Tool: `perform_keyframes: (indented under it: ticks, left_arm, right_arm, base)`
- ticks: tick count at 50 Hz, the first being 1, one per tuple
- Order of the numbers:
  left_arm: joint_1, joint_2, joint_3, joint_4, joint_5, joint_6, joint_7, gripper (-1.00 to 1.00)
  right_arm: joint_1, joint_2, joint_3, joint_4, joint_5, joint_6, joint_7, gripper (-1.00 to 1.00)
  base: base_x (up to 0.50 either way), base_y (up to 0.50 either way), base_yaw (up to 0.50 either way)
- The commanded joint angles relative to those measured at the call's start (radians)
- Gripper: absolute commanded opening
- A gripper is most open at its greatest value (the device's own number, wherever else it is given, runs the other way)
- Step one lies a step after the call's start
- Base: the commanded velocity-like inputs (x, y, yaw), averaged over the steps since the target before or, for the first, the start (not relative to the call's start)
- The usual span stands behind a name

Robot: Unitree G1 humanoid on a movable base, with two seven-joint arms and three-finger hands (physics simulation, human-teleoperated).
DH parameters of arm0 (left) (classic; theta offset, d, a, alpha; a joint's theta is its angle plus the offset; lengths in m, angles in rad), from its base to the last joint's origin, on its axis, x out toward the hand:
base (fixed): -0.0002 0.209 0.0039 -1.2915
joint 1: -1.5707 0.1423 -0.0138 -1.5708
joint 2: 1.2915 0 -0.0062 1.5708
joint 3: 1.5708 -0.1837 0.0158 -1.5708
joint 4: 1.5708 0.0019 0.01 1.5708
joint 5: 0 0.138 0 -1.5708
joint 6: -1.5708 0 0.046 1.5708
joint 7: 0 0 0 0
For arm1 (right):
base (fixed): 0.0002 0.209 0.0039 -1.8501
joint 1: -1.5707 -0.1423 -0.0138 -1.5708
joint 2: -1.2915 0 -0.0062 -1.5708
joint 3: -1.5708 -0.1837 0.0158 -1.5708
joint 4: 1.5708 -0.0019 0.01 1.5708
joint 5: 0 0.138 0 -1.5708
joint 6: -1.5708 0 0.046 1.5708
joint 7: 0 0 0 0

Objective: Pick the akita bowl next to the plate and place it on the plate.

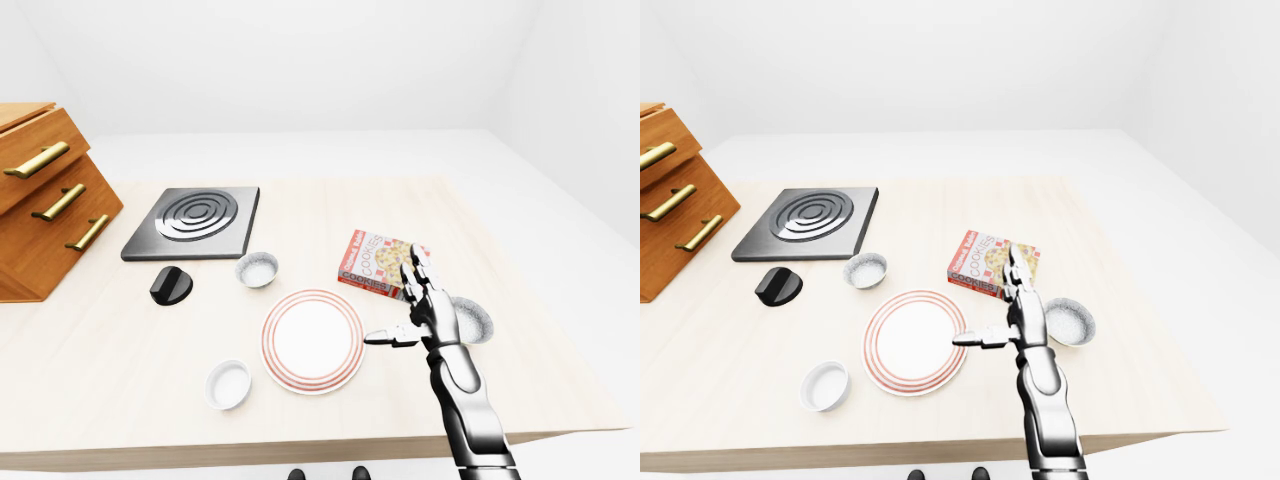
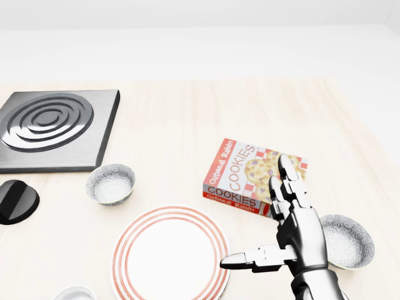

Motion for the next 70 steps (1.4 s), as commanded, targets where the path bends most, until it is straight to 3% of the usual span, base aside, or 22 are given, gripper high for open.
perform_keyframes:
  ticks: [1, 4, 9, 10, 11, 13, 16, 28, 37, 39, 41, 43, 48, 52, 55, 59, 60, 65, 68, 70]
  left_arm:
    - [0.016, -0.018, -0.007, 0.033, 0.030, 0.000, -0.006, 1.00]
    - [0.015, -0.024, -0.013, 0.041, 0.033, 0.000, -0.013, 1.00]
    - [0.015, -0.016, -0.013, 0.061, 0.032, 0.000, -0.022, 1.00]
    - [0.014, -0.019, -0.016, 0.057, 0.032, 0.000, -0.021, 1.00]
    - [0.011, -0.020, -0.024, 0.053, 0.033, 0.000, -0.017, 1.00]
    - [0.012, -0.016, -0.021, 0.041, 0.030, 0.000, -0.015, 1.00]
    - [0.011, -0.015, -0.013, 0.020, 0.023, 0.000, -0.012, 1.00]
    - [0.000, -0.024, -0.026, -0.006, 0.022, 0.000, -0.010, 1.00]
    - [-0.005, -0.027, -0.033, -0.015, 0.022, 0.000, -0.010, 1.00]
    - [-0.005, -0.028, -0.033, -0.022, 0.017, 0.000, -0.008, 1.00]
    - [-0.005, -0.028, -0.033, -0.022, 0.018, 0.000, -0.009, 1.00]
    - [-0.004, -0.028, -0.027, -0.014, 0.015, 0.000, -0.012, 1.00]
    - [-0.001, -0.027, -0.026, -0.008, 0.011, 0.000, -0.012, 1.00]
    - [0.001, -0.031, -0.028, -0.005, 0.010, 0.000, -0.012, 1.00]
    - [0.002, -0.035, -0.031, -0.021, 0.007, 0.000, -0.009, 1.00]
    - [0.002, -0.032, -0.026, -0.016, 0.007, 0.000, -0.013, 1.00]
    - [0.002, -0.028, -0.020, -0.005, 0.005, 0.000, -0.015, 1.00]
    - [0.004, -0.027, -0.019, -0.007, 0.004, 0.000, -0.014, 1.00]
    - [0.006, -0.026, -0.016, -0.006, 0.001, 0.000, -0.014, 1.00]
    - [0.005, -0.025, -0.016, -0.006, 0.001, 0.000, -0.012, 1.00]
  right_arm:
    - [0.003, -0.001, 0.004, -0.014, -0.010, 0.014, -0.002, 1.00]
    - [-0.002, -0.001, -0.001, 0.017, -0.010, -0.013, 0.002, 1.00]
    - [-0.002, -0.001, -0.002, 0.018, -0.011, -0.015, 0.002, 1.00]
    - [0.000, -0.001, 0.001, -0.003, -0.013, 0.004, -0.002, 1.00]
    - [-0.002, -0.001, -0.001, 0.015, -0.013, -0.011, -0.001, 1.00]
    - [-0.001, -0.002, 0.000, -0.014, -0.013, 0.017, -0.004, 1.00]
    - [-0.006, -0.002, -0.002, 0.022, -0.016, -0.012, 0.000, 1.00]
    - [-0.001, 0.000, 0.001, 0.009, -0.018, -0.004, -0.004, 1.00]
    - [-0.004, -0.001, -0.001, 0.021, -0.019, -0.015, -0.005, 1.00]
    - [0.015, 0.001, -0.001, -0.027, -0.015, 0.007, -0.012, 1.00]
    - [0.015, 0.001, -0.001, -0.029, -0.015, 0.008, -0.012, 1.00]
    - [0.062, -0.012, 0.019, -0.213, -0.074, 0.095, -0.046, 1.00]
    - [0.154, -0.027, 0.002, -0.538, -0.122, 0.095, -0.021, 1.00]
    - [0.156, -0.021, -0.039, -0.733, -0.124, 0.095, 0.010, 1.00]
    - [0.136, -0.067, -0.033, -0.902, -0.255, 0.095, 0.063, 1.00]
    - [0.122, -0.063, -0.041, -0.957, -0.329, 0.095, 0.124, 1.00]
    - [0.107, -0.089, -0.069, -0.964, -0.426, 0.095, 0.198, 1.00]
    - [0.039, 0.127, -0.176, -0.966, -0.858, 0.095, 0.599, 1.00]
    - [-0.024, 0.216, -0.274, -0.966, -0.983, 0.095, 0.601, 1.00]
    - [-0.037, 0.230, -0.319, -0.966, -1.027, 0.095, 0.601, 1.00]
  base:
    - [0.00, 0.00, 0.00]
    - [0.00, 0.00, 0.00]
    - [0.00, 0.00, 0.00]
    - [0.00, 0.00, 0.00]
    - [0.00, 0.00, 0.00]
    - [0.00, 0.00, 0.00]
    - [0.00, 0.00, 0.00]
    - [0.00, 0.00, 0.00]
    - [0.00, 0.00, 0.00]
    - [0.00, 0.00, 0.00]
    - [0.00, 0.00, 0.00]
    - [0.00, 0.00, 0.00]
    - [0.00, 0.00, 0.00]
    - [0.00, 0.00, 0.00]
    - [0.00, 0.00, 0.00]
    - [0.00, 0.00, 0.00]
    - [0.00, 0.00, 0.00]
    - [0.00, 0.00, 0.00]
    - [0.00, 0.00, 0.00]
    - [0.00, 0.00, 0.00]
